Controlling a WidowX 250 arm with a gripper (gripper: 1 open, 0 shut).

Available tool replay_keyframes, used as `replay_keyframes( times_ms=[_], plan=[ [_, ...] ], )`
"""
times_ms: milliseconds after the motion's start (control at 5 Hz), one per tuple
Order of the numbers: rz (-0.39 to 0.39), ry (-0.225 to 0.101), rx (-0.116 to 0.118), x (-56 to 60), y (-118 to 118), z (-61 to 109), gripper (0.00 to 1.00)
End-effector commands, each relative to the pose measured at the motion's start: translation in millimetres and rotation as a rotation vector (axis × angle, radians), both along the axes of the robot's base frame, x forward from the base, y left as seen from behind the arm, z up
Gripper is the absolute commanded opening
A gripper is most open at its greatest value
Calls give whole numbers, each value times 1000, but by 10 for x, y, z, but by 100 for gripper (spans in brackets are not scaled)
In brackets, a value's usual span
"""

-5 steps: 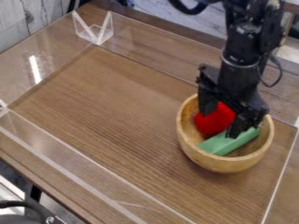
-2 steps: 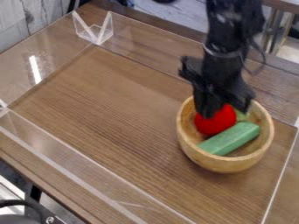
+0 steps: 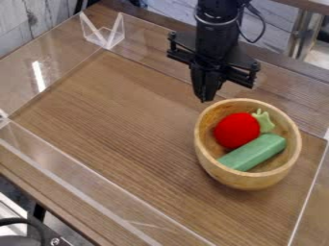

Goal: Move the red fruit to the left

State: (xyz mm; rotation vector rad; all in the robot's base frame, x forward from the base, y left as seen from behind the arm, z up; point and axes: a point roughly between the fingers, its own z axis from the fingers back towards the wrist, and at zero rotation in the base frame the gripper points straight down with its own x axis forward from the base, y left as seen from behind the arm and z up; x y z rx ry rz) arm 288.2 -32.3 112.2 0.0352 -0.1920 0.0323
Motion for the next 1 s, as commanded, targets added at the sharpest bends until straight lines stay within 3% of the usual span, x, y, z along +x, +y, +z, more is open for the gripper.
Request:
replay_keyframes(
  times_ms=[0,200,400,600,800],
  plan=[
    [-49,-37,-14,89,-14,28,0],
    [-97,-20,-19,134,-23,-100,100],
    [-60,-11,-20,136,-177,-168,0],
    [-1,-19,-24,152,-276,-121,0],
    [63,-34,-35,126,-227,18,0]
  ],
)
